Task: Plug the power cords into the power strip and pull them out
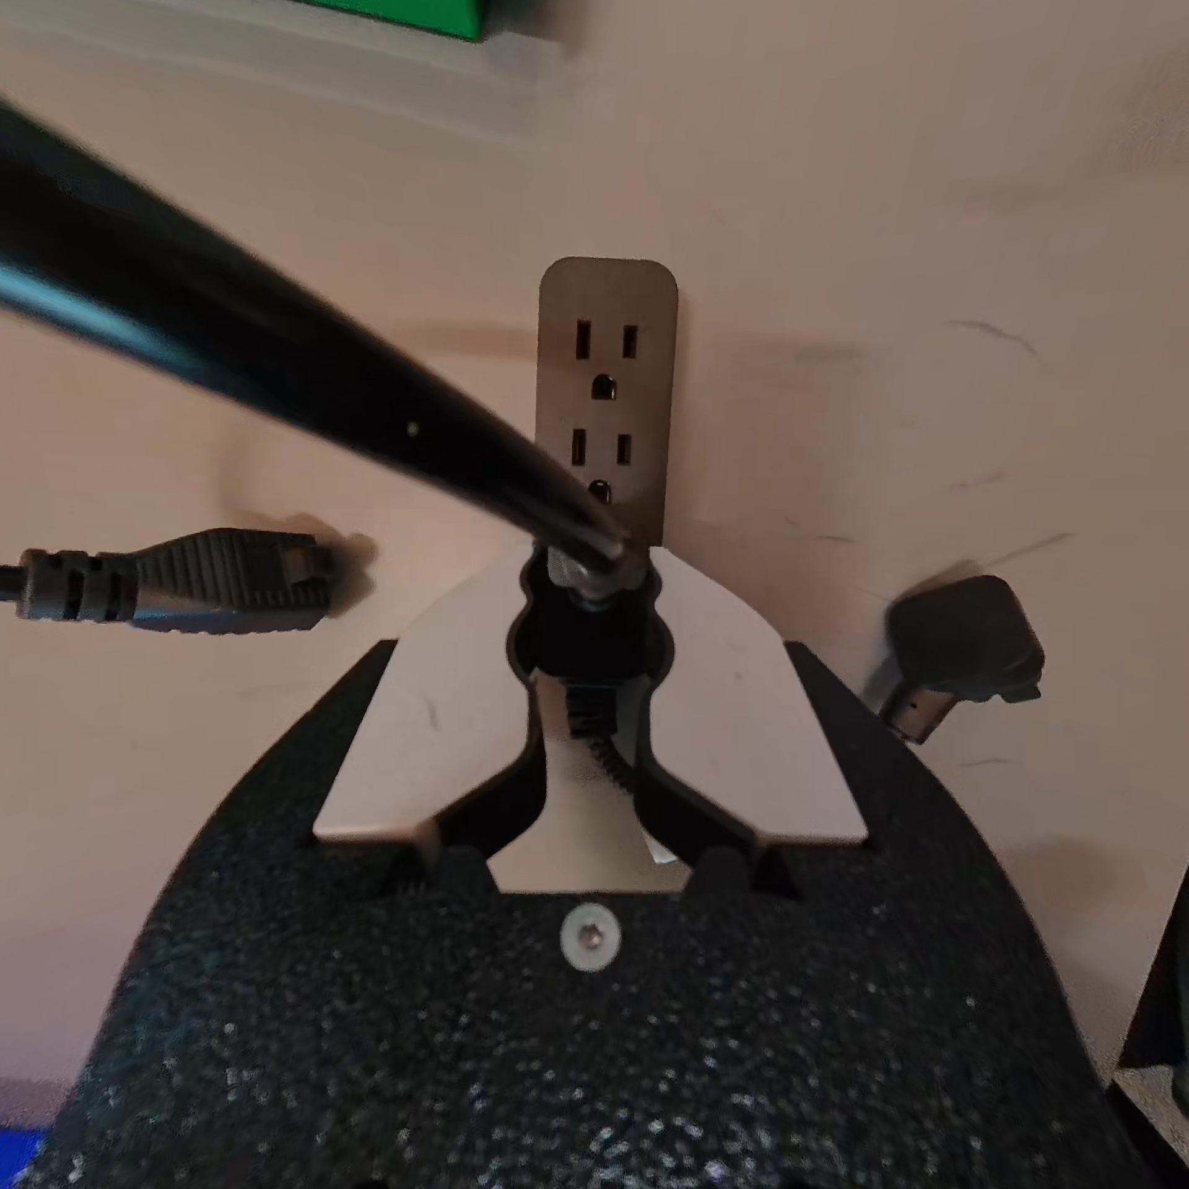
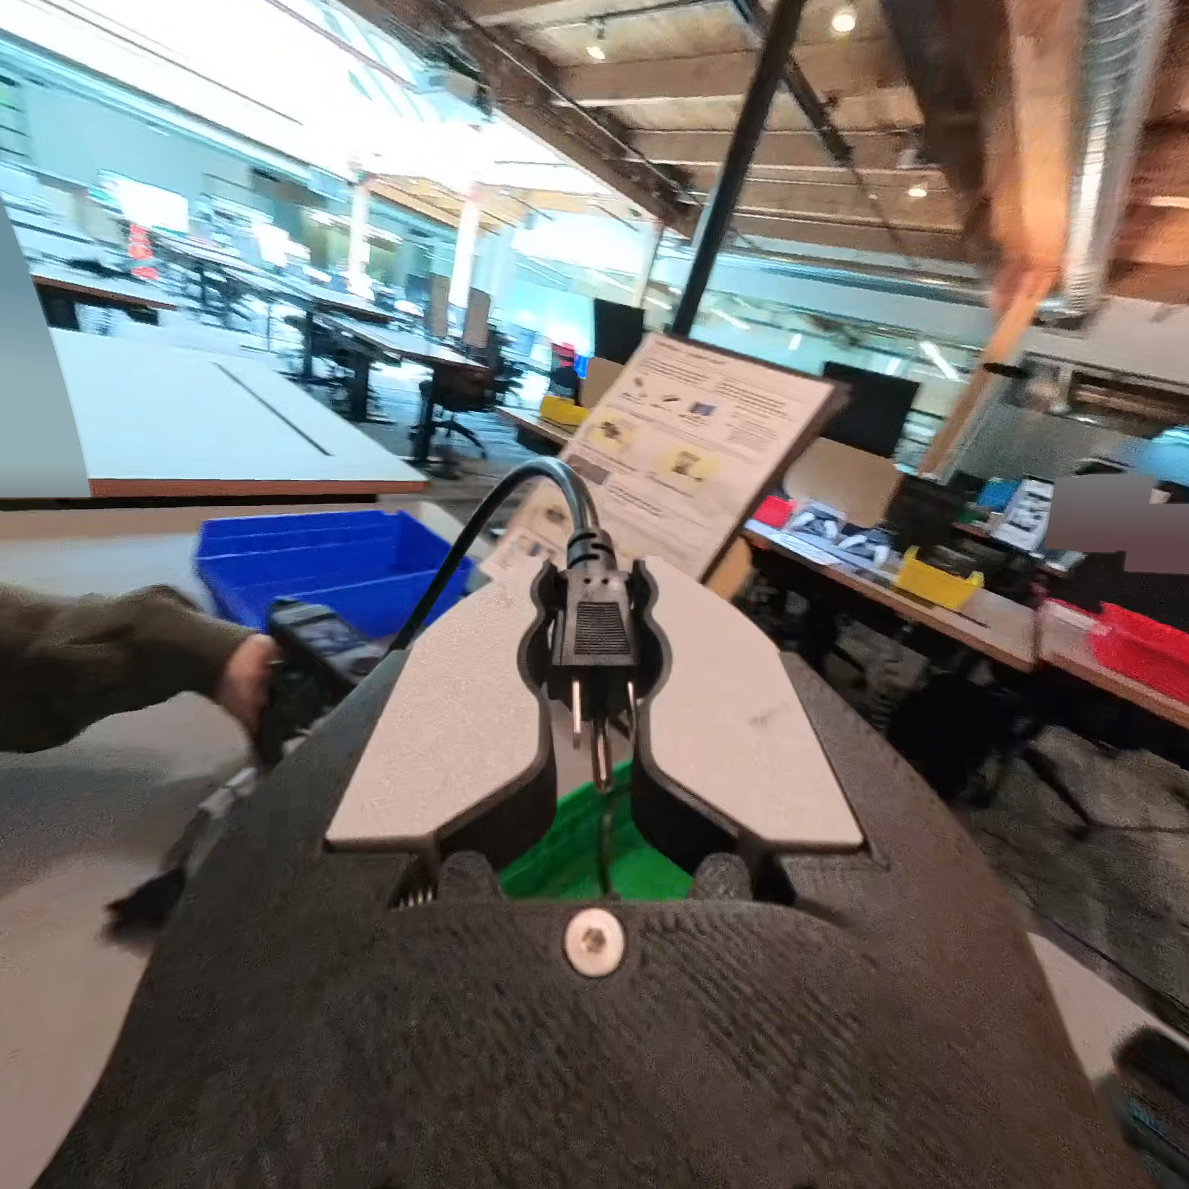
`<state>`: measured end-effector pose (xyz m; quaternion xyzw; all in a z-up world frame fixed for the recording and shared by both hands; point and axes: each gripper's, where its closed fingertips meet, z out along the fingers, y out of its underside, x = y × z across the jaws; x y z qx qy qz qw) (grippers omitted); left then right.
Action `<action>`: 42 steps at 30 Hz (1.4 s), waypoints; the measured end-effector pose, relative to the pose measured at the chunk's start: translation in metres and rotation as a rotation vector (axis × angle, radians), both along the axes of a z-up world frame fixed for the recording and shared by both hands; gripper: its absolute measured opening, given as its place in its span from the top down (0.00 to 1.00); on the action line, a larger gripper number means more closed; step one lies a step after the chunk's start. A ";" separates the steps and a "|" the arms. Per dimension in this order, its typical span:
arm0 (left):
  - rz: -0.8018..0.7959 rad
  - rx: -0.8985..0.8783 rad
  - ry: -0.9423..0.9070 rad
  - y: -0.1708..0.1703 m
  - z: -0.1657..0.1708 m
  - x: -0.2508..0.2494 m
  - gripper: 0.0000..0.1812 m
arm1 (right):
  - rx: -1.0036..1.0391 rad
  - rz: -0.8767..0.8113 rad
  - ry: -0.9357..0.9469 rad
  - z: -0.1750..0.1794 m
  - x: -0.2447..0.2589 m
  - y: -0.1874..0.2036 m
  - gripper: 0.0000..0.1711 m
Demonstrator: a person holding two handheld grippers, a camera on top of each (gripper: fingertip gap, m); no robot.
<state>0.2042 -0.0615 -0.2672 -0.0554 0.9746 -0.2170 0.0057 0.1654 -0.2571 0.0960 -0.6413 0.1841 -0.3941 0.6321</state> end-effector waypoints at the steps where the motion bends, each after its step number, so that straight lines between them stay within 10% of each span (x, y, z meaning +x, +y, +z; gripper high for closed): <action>1: 0.005 -0.013 0.000 0.000 0.000 0.000 0.85 | -0.024 -0.084 0.004 0.001 0.015 -0.015 0.87; 19: 0.030 -0.127 0.026 -0.004 0.001 0.001 0.84 | -0.247 -0.342 0.487 -0.185 0.181 -0.033 0.87; 29: 0.012 -0.180 0.041 -0.009 0.001 0.001 0.84 | -0.926 -0.359 0.691 -0.331 0.168 -0.022 0.87; 42: -0.015 -0.217 0.020 -0.010 0.001 0.001 0.84 | -0.436 -0.132 0.697 -0.273 0.114 0.010 0.53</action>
